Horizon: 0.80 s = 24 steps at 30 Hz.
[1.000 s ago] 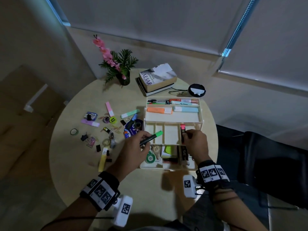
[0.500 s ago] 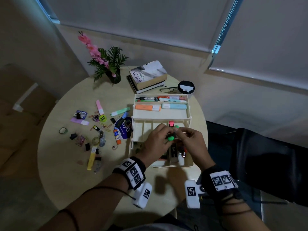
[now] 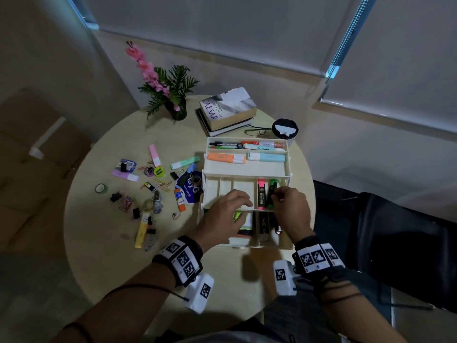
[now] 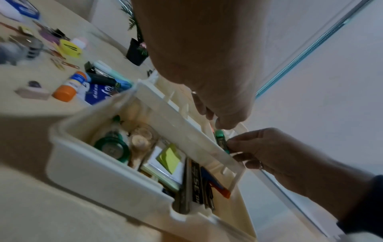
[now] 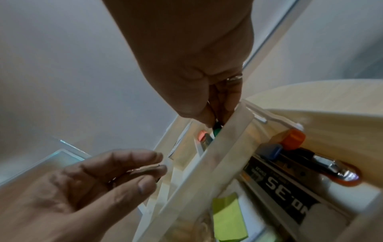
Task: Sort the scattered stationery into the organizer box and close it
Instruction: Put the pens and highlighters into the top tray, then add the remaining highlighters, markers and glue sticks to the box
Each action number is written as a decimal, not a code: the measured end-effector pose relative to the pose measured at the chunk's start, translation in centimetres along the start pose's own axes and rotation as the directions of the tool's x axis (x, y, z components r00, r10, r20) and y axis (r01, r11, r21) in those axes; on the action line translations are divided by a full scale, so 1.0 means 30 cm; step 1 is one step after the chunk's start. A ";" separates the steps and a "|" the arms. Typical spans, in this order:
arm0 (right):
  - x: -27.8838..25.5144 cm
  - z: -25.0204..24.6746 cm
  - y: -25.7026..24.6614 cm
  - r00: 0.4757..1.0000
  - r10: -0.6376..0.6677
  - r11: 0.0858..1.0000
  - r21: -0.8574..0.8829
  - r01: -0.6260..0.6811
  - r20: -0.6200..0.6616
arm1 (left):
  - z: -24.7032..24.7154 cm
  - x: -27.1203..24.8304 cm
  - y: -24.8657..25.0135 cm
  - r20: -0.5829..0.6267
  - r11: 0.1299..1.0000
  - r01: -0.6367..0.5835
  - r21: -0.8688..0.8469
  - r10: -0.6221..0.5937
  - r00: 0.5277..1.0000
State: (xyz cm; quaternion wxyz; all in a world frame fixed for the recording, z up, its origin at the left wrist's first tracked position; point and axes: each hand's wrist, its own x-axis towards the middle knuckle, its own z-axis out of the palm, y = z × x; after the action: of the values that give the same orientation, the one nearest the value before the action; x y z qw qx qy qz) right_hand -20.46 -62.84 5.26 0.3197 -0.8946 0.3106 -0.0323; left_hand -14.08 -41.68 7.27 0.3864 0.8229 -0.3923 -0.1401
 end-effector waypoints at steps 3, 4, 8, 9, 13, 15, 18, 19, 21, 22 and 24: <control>0.013 0.004 -0.005 1.000 -0.020 0.997 -0.075 0.021 0.001 | -0.063 -0.057 -0.064 -0.067 0.998 0.052 0.020 -0.051 0.996; 0.014 0.005 -0.005 1.000 -0.019 0.996 -0.087 0.018 -0.005 | -0.081 -0.080 -0.090 -0.092 0.997 0.070 0.024 -0.067 0.993; 0.015 0.042 0.003 0.998 -0.069 0.988 -0.141 0.070 0.015 | -0.151 -0.174 -0.193 -0.142 0.993 0.107 0.039 -0.100 0.985; 0.015 0.050 0.004 0.996 -0.088 0.986 -0.138 0.092 0.031 | -0.168 -0.194 -0.215 -0.150 0.993 0.115 0.038 -0.108 0.983; 0.004 0.058 -0.007 0.994 -0.085 0.990 -0.107 0.091 0.061 | -0.228 -0.271 -0.307 -0.178 0.989 0.134 0.059 -0.121 0.977; -0.019 0.056 -0.032 0.996 -0.092 0.990 -0.105 0.093 0.009 | -0.260 -0.305 -0.361 -0.199 0.987 0.161 0.024 -0.153 0.968; -0.073 0.063 -0.107 0.967 -0.227 0.973 -0.071 0.220 -0.114 | -0.323 -0.358 -0.429 -0.235 0.977 0.215 -0.005 -0.210 0.949; -0.095 0.075 -0.149 0.950 -0.280 0.960 -0.053 0.276 -0.135 | -0.352 -0.380 -0.455 -0.243 0.970 0.244 -0.007 -0.238 0.940; -0.146 0.116 -0.243 0.928 -0.355 0.935 -0.022 0.355 -0.114 | -0.406 -0.429 -0.523 -0.273 0.954 0.299 0.007 -0.285 0.919; -0.172 0.147 -0.292 0.920 -0.386 0.922 -0.006 0.387 -0.069 | -0.432 -0.454 -0.558 -0.286 0.945 0.326 0.011 -0.309 0.907; -0.219 0.224 -0.382 0.892 -0.448 0.894 0.022 0.447 0.062 | -0.480 -0.504 -0.628 -0.305 0.929 0.369 -0.009 -0.354 0.884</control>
State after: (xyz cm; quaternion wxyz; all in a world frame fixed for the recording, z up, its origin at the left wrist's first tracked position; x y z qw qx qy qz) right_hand -17.91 -48.44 7.63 0.3169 -0.9414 0.0856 -0.0770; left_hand -6.15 -15.28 1.67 0.3883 0.9024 -0.1718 -0.0730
